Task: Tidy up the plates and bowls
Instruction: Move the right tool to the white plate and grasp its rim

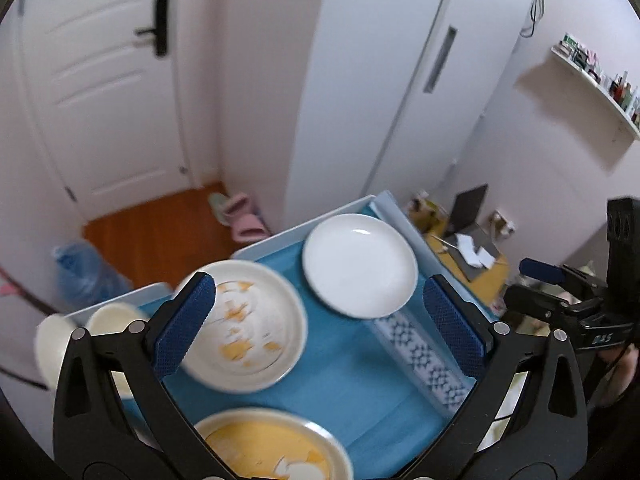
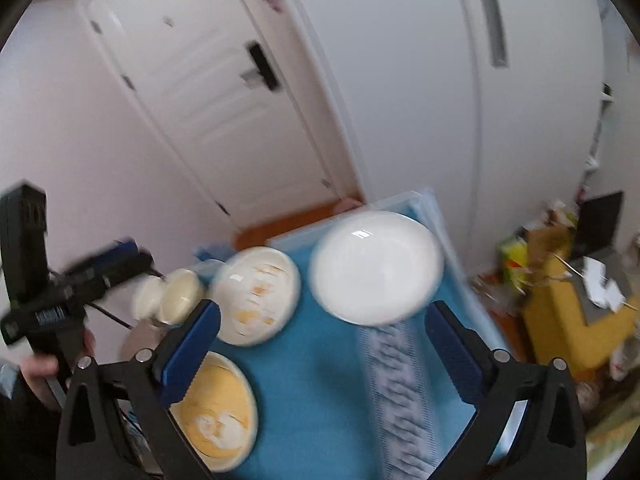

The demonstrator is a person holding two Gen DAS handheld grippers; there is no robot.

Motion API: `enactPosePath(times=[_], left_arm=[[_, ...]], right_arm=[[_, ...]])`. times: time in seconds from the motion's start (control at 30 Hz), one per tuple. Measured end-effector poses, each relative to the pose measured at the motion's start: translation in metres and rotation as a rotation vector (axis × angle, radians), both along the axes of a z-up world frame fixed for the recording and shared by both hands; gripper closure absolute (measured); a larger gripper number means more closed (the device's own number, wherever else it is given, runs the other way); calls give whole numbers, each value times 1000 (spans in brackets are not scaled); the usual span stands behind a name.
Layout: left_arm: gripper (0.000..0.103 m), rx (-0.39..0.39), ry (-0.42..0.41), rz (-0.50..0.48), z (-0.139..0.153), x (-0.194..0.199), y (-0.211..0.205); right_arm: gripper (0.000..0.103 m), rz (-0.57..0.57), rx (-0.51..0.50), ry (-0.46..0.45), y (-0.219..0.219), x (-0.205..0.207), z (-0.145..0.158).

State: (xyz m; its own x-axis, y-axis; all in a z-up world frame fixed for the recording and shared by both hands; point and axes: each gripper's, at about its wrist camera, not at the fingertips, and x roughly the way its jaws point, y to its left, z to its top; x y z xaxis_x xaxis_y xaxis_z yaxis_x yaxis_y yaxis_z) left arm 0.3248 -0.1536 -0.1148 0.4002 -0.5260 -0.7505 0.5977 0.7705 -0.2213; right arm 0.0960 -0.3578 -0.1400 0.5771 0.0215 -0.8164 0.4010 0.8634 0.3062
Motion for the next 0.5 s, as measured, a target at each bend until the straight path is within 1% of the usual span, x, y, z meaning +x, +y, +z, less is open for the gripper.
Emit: enactPosePath(times=[0.07,0.13,0.2,0.23,0.3,0.33,0.4,0.47,0.5], left_arm=[[0,1,41,-25,-12,20,-16],[0,44,59,-43,-29,40,-35],[0,82,80,-69,-47,55,-53],[0,103,96,-90,-60,65,-65],[1,134,119,-120,-82,75,-79],[3,152,136,-135,-94,80,-85],[13,183,171,-156,-117,90,-95],[28,207,210,-175,-137,98,-107],[31,221,231,-186,-147,102,-111]], right_arm=[[1,-45,19,-1,-19,2,-10],[1,-82,42,-2,-33,7,-24],[1,-109,38,26,-44,15,-41],[1,-116,45,46,-49,20,-52],[1,-115,115,64,-57,29,-81],[1,-116,140,71,-59,33,-90],[1,-137,197,105,-63,37,-121],[2,-158,233,119,-64,37,-140],[7,-167,248,127,-66,38,-149]])
